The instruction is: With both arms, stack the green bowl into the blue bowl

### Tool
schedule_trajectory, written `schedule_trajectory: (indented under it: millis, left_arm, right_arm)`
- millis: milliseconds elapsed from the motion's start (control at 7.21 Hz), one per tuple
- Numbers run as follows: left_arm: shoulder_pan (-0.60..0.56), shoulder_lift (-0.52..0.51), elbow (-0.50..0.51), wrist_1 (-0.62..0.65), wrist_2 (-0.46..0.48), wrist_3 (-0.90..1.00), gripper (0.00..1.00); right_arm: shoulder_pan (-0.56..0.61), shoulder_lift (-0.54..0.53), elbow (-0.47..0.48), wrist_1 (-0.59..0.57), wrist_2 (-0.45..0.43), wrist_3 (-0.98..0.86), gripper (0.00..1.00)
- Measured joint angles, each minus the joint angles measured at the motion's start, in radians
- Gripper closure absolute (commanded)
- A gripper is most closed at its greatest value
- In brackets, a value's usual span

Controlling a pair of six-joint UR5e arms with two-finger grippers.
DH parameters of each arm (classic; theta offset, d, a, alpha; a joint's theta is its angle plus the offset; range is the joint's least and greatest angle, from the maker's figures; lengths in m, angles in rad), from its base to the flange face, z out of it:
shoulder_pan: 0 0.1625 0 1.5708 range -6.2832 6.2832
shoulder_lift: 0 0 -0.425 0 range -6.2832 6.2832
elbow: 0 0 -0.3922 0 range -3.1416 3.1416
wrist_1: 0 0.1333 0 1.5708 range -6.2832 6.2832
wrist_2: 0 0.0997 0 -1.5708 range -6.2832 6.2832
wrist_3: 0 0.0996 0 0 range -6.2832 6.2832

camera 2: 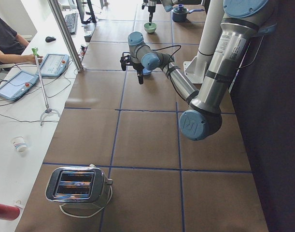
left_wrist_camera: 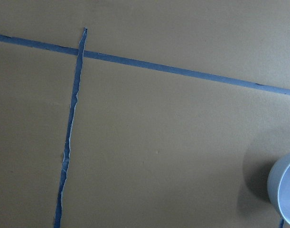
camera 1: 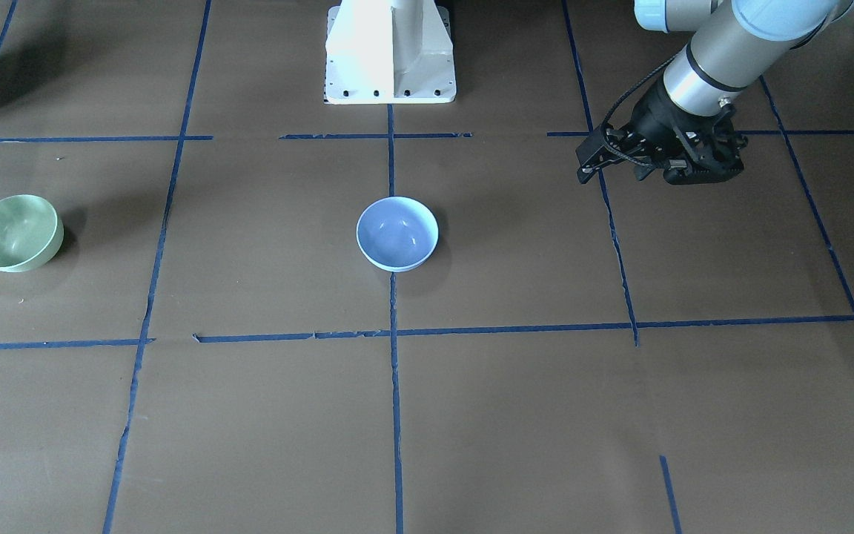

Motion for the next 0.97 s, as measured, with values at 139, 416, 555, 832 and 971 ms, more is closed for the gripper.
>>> schedule_trajectory:
  millis: [139,416,555,832,971]
  left_arm:
    - [0.0,0.001,0.003,-0.001,0.002,0.0,0.0]
    - [-0.003,0.028,0.0,-0.004,0.017,-0.004,0.0]
    - [-0.006,0.039,0.0,-0.004,0.043,-0.005,0.0]
    - [-0.007,0.048,0.005,-0.006,0.07,-0.002,0.0]
    - [-0.008,0.051,0.005,-0.006,0.074,-0.001,0.0]
  right_arm:
    - [0.002,-0.001,0.007,0.012,0.015,-0.001,1.0]
    - [0.04,0.004,0.04,0.048,0.098,0.004,1.0]
    - [0.057,0.014,0.081,0.051,0.131,0.029,1.0]
    - [0.062,0.115,0.14,0.048,0.17,0.191,0.99]
    - [0.041,0.206,0.145,0.045,0.178,0.3,0.99]
